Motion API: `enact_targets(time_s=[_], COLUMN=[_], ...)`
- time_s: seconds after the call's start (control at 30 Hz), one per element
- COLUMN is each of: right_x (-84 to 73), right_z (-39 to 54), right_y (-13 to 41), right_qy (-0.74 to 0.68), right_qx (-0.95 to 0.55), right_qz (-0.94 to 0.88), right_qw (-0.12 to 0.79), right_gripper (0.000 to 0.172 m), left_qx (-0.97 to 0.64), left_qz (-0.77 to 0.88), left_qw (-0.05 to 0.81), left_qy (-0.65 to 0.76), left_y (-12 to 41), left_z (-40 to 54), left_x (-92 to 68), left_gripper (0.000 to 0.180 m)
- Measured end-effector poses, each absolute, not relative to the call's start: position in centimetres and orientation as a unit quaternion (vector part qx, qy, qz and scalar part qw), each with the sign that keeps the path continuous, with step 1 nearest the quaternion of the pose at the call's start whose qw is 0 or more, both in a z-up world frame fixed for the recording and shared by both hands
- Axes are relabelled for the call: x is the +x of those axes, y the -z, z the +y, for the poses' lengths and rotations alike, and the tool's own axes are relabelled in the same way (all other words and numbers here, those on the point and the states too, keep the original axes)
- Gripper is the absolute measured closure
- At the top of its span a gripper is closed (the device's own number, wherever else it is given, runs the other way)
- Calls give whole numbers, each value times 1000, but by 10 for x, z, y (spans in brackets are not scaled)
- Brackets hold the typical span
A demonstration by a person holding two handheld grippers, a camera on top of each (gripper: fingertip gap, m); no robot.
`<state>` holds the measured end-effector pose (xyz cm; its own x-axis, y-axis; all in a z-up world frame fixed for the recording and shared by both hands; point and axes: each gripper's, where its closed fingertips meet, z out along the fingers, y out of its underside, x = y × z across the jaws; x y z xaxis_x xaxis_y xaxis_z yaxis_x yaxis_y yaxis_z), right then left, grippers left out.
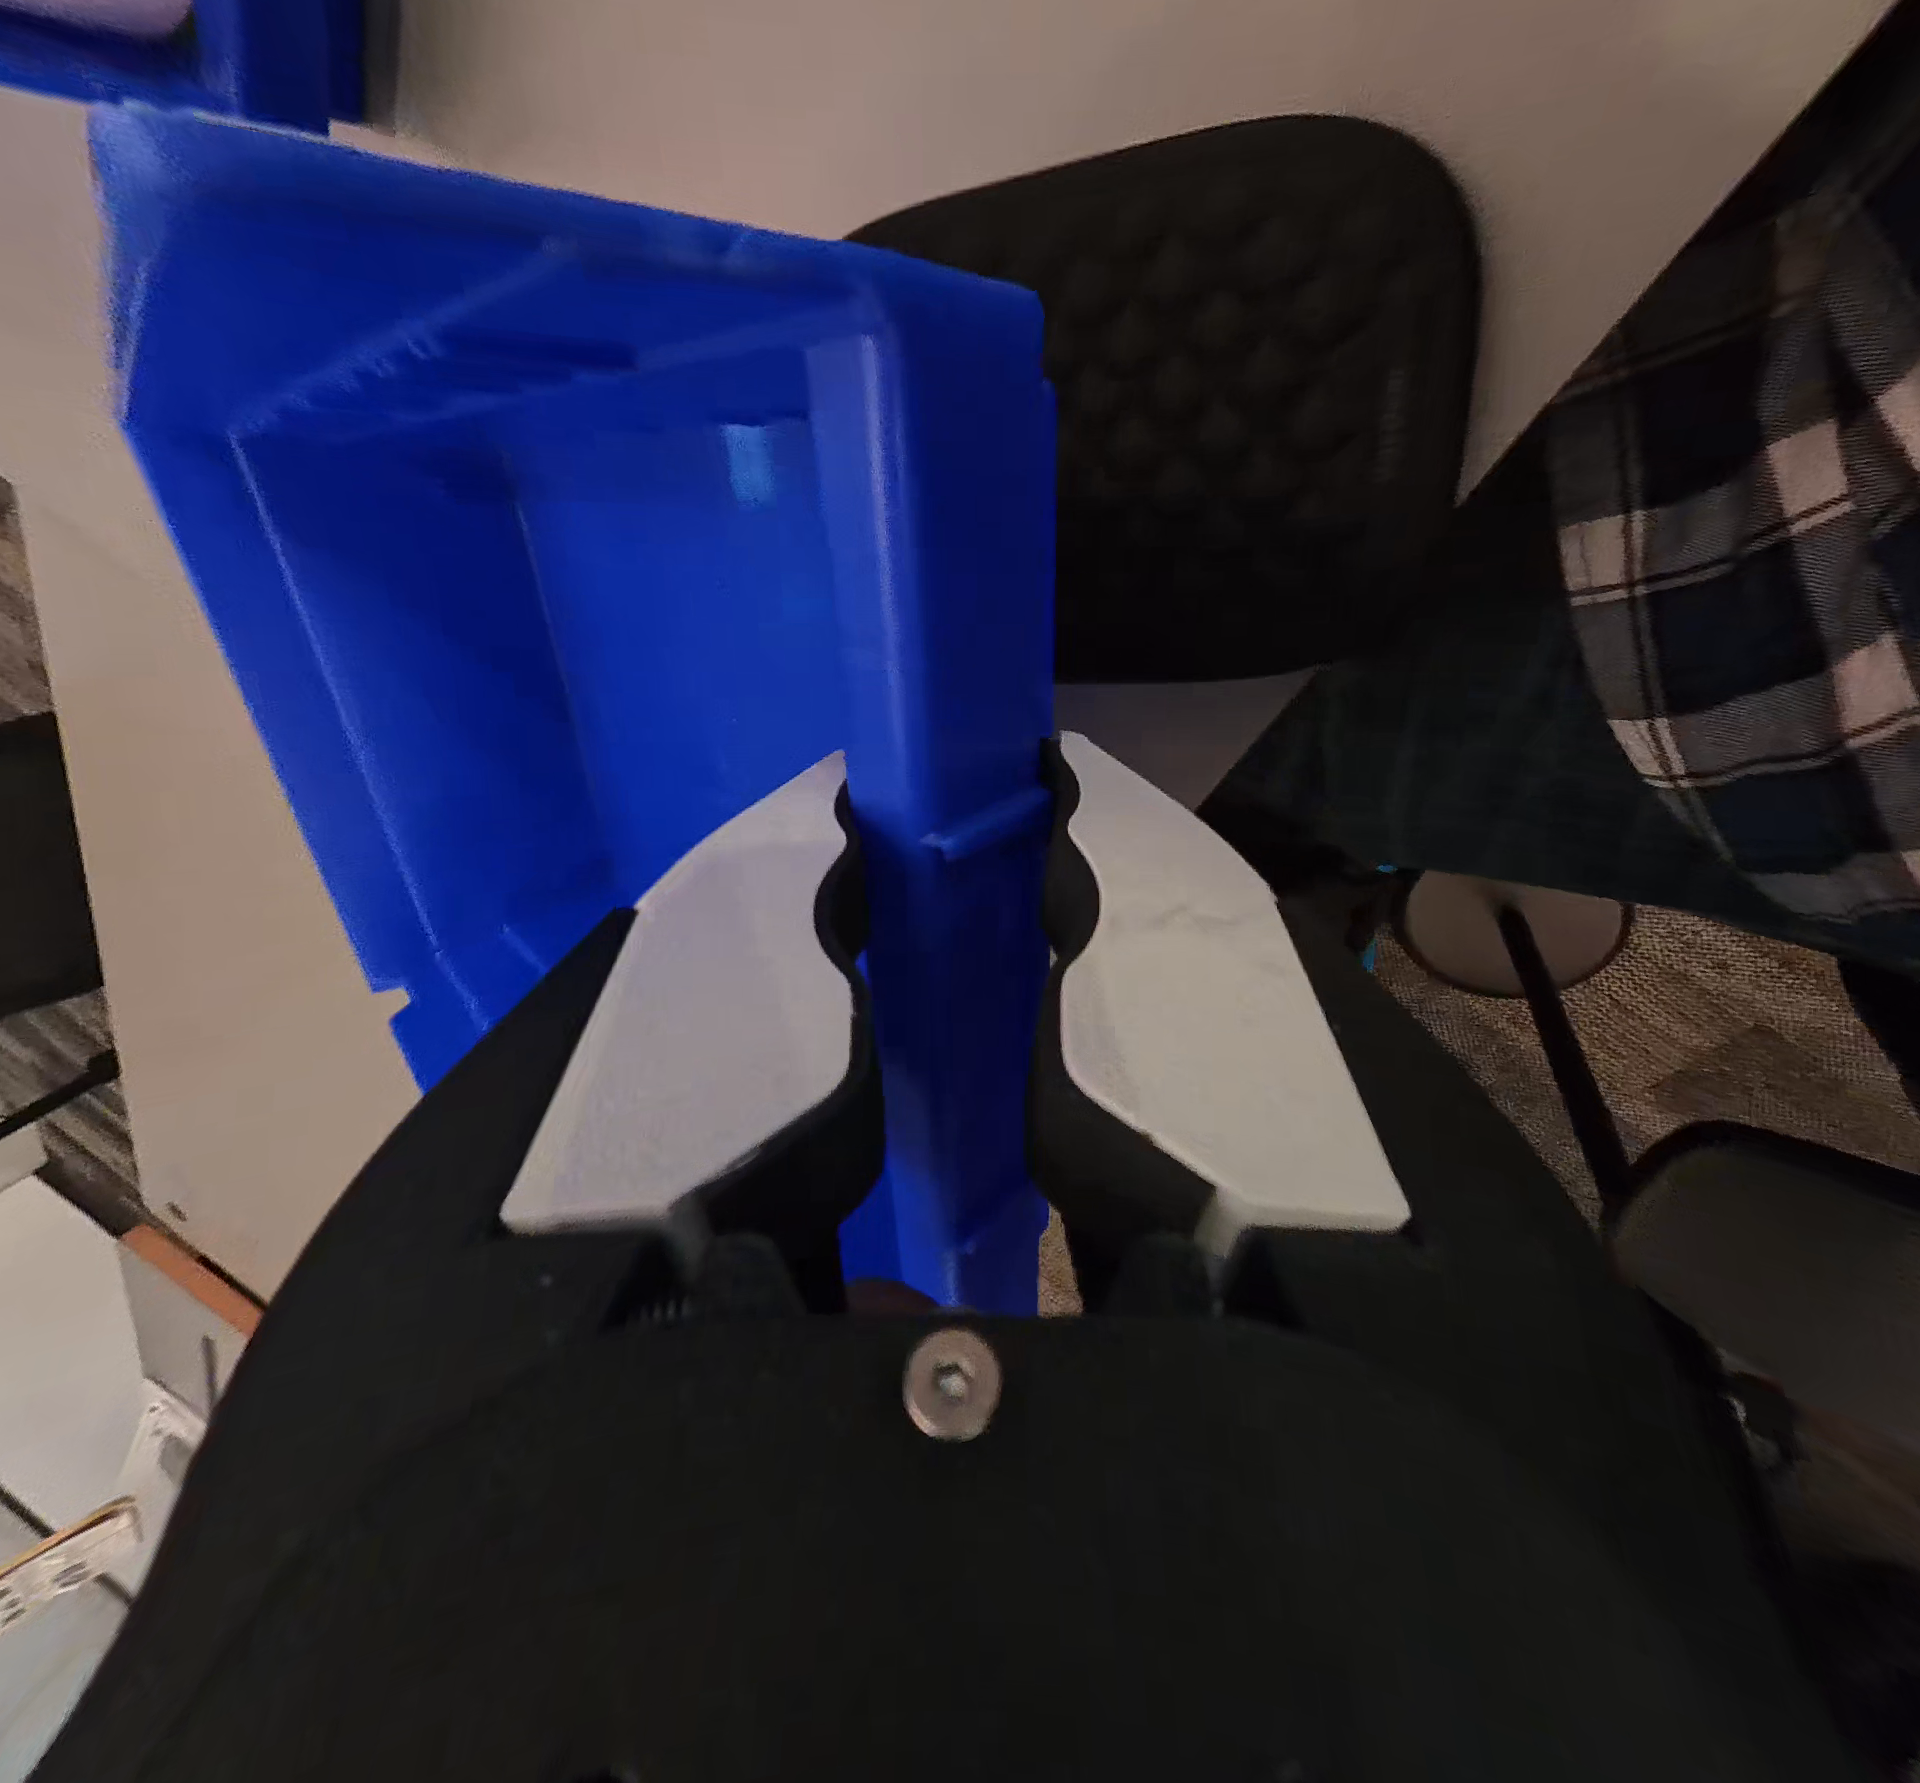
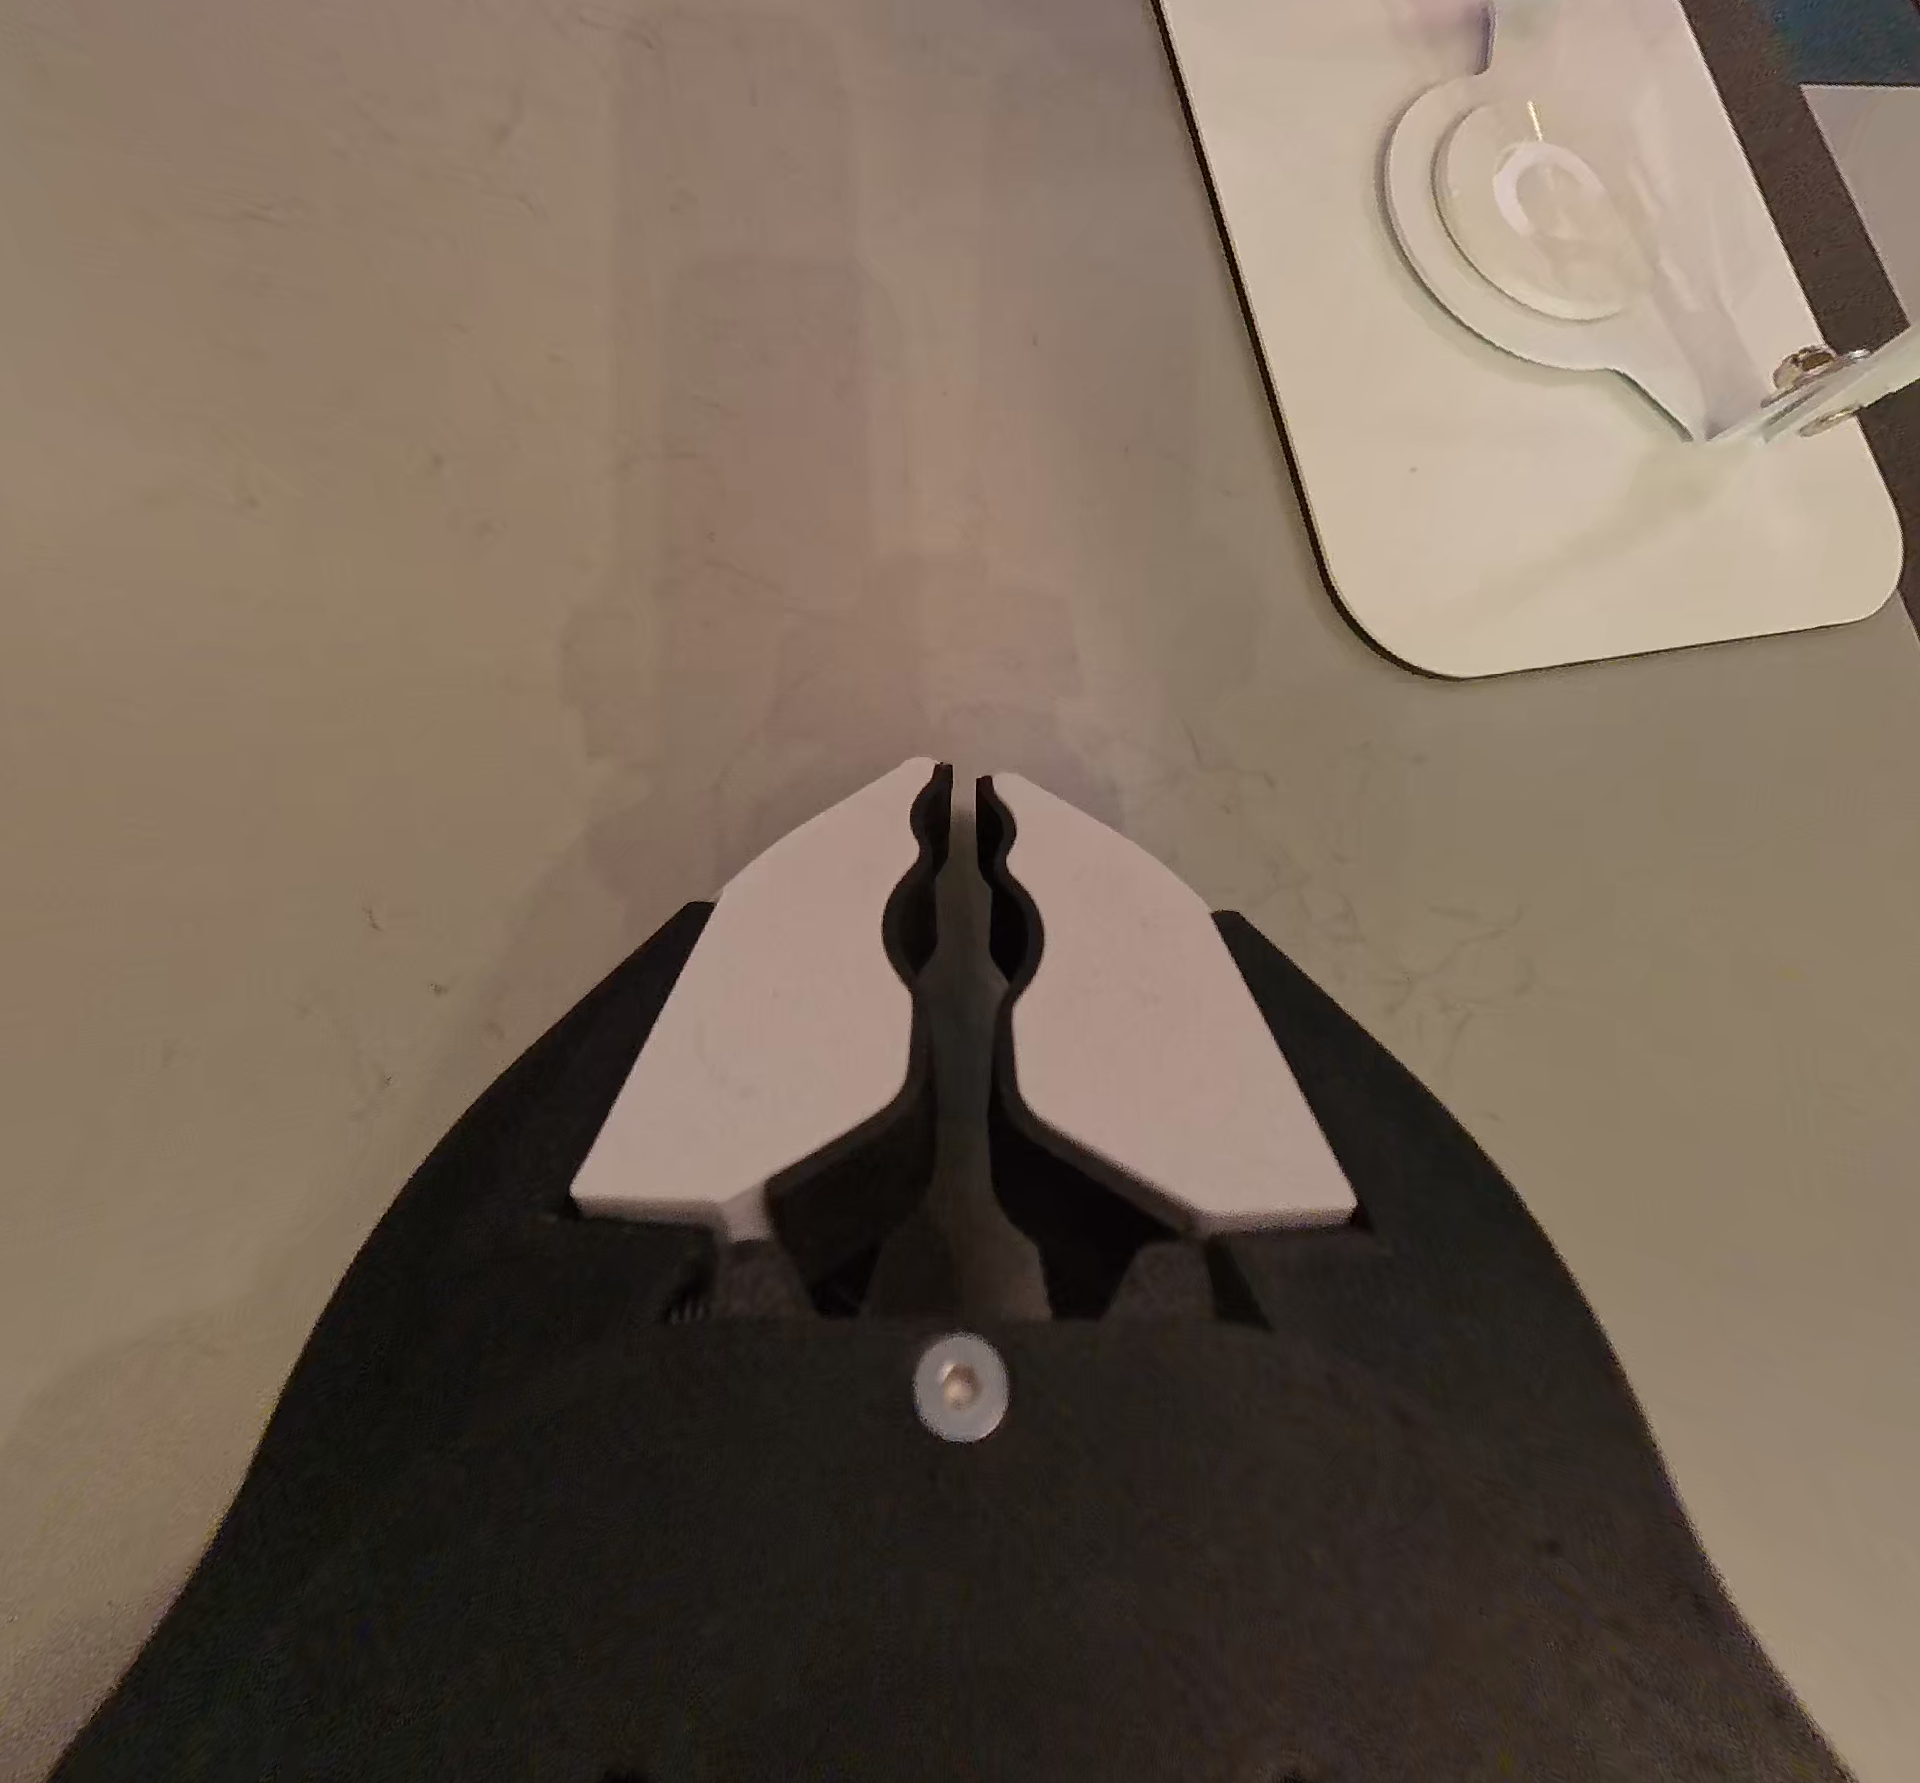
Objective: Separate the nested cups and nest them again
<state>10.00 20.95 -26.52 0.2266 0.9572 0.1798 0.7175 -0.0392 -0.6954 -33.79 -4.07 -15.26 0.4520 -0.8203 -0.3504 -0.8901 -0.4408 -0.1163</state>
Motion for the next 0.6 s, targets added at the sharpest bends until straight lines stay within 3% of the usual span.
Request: enact_targets(time_s=[0.6], right_x=[99], right_z=[210], right_y=[257], right_qy=[-166], right_qx=[-695], right_qz=[-597], right_qw=[365], right_gripper=[167], left_qx=[-738], left_qz=[640], left_qw=[209], left_qy=[-47], left_y=[108], left_z=[-98], left_x=[-216], left_gripper=[150])
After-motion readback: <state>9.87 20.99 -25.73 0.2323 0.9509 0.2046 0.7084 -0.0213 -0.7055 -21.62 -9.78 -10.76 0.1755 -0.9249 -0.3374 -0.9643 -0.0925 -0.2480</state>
